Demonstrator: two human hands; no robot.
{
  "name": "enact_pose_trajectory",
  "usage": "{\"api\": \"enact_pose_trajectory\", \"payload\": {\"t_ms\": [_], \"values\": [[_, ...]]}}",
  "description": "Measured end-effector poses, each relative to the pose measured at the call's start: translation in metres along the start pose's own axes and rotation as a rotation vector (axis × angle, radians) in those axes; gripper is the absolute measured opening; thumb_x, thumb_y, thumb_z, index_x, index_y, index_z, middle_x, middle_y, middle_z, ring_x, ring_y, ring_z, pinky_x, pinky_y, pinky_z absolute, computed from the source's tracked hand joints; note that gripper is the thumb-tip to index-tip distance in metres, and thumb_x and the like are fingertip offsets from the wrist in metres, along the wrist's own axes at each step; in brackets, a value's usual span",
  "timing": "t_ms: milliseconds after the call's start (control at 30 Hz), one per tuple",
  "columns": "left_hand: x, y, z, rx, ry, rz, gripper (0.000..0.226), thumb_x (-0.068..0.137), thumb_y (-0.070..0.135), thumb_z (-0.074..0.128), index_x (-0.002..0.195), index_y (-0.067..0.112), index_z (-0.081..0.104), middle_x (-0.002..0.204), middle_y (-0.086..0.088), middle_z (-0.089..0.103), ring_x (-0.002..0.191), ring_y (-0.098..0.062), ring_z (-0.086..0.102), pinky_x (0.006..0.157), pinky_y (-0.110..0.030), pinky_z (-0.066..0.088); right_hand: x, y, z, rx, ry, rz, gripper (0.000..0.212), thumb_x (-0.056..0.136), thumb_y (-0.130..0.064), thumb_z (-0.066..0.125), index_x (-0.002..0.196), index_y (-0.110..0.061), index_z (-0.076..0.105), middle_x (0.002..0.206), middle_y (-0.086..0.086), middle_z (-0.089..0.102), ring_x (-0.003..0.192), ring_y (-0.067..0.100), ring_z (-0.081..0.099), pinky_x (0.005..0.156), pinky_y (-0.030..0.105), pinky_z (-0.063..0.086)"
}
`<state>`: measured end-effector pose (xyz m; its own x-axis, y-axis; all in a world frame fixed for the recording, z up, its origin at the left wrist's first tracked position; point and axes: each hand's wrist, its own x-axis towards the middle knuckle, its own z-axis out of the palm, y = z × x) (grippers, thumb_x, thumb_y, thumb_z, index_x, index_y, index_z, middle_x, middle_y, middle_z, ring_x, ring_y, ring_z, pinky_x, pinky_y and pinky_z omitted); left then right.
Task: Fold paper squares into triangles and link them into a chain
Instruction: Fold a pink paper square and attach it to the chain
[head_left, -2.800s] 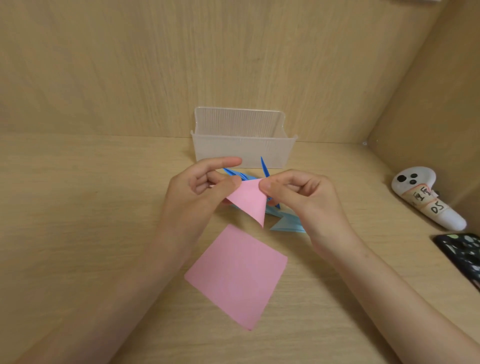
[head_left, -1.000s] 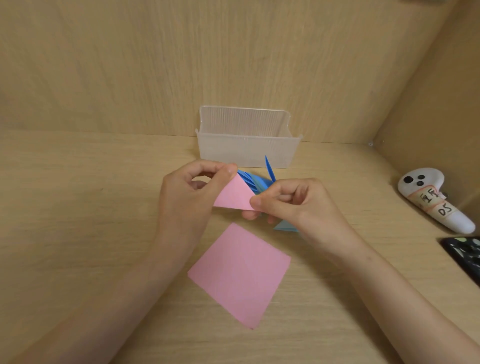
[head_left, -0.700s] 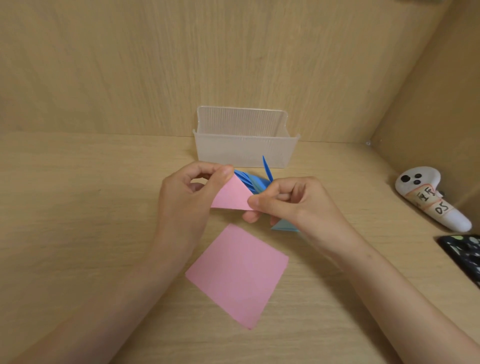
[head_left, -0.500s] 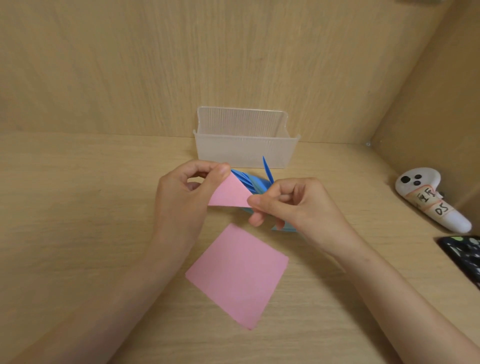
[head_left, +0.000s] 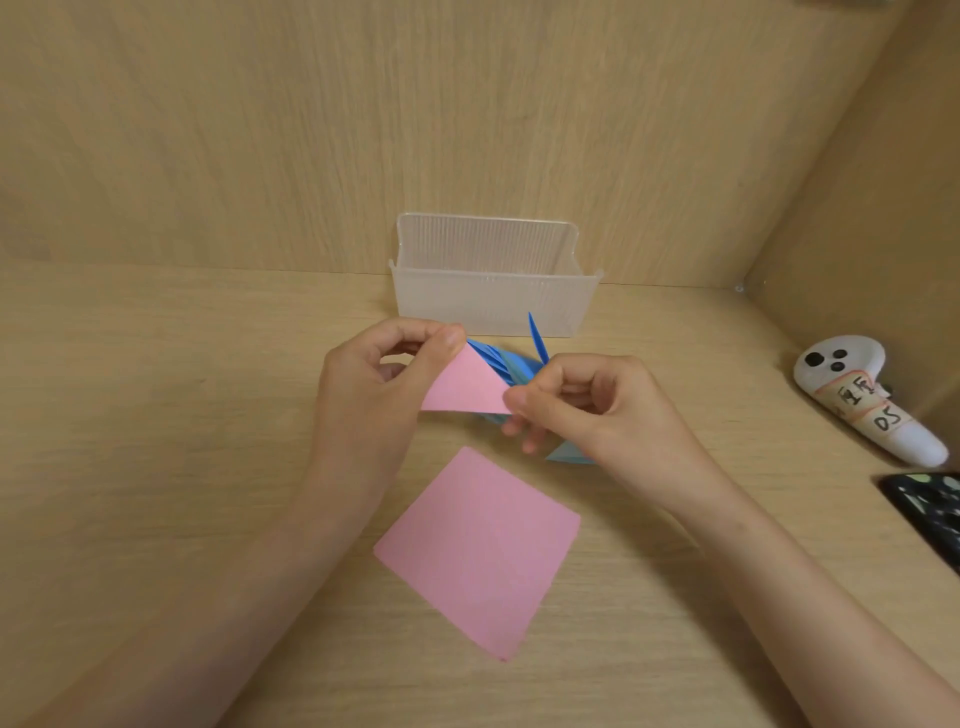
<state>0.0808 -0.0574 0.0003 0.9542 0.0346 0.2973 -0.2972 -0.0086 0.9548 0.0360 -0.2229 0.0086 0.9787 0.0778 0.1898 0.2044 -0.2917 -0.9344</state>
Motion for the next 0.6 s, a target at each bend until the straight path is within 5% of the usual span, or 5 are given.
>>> {"api": "enact_pose_trajectory", "payload": {"t_ms": [100,267,600], "values": [[-0.003,0.001,0.002,-0.011,-0.042,-0.011,0.013,0.081,0.014,0.070,0.071,0.021,0.069,0.071,0.011,0.067,0.066,-0.001,0.056,0.062,-0.011,0.042,0.001,0.000,0.002,0.017,0.055,-0.050,0.009,0.085,-0.013,0.068,0.076,-0.016,0.069,0.070,-0.005,0.069,0.064,0.007,0.059,0.057,0.010,0.038],[-0.015,0.002,0.009,0.035,-0.159,0.023,0.014,0.080,0.011,0.071,0.071,0.022,0.070,0.075,0.009,0.072,0.061,0.001,0.057,0.064,-0.014,0.043,0.001,0.001,0.006,0.148,0.121,-0.038,0.005,0.079,-0.007,0.071,0.075,-0.010,0.068,0.070,0.004,0.065,0.061,0.008,0.056,0.055,0.019,0.042],[-0.016,0.003,0.007,0.074,-0.130,0.028,0.008,0.080,0.018,0.072,0.074,0.022,0.071,0.080,0.011,0.071,0.066,0.002,0.056,0.070,-0.019,0.042,0.002,0.001,0.005,0.097,0.089,-0.022,0.008,0.082,-0.012,0.070,0.075,-0.014,0.071,0.065,0.000,0.063,0.061,0.012,0.053,0.060,0.028,0.042]]}}
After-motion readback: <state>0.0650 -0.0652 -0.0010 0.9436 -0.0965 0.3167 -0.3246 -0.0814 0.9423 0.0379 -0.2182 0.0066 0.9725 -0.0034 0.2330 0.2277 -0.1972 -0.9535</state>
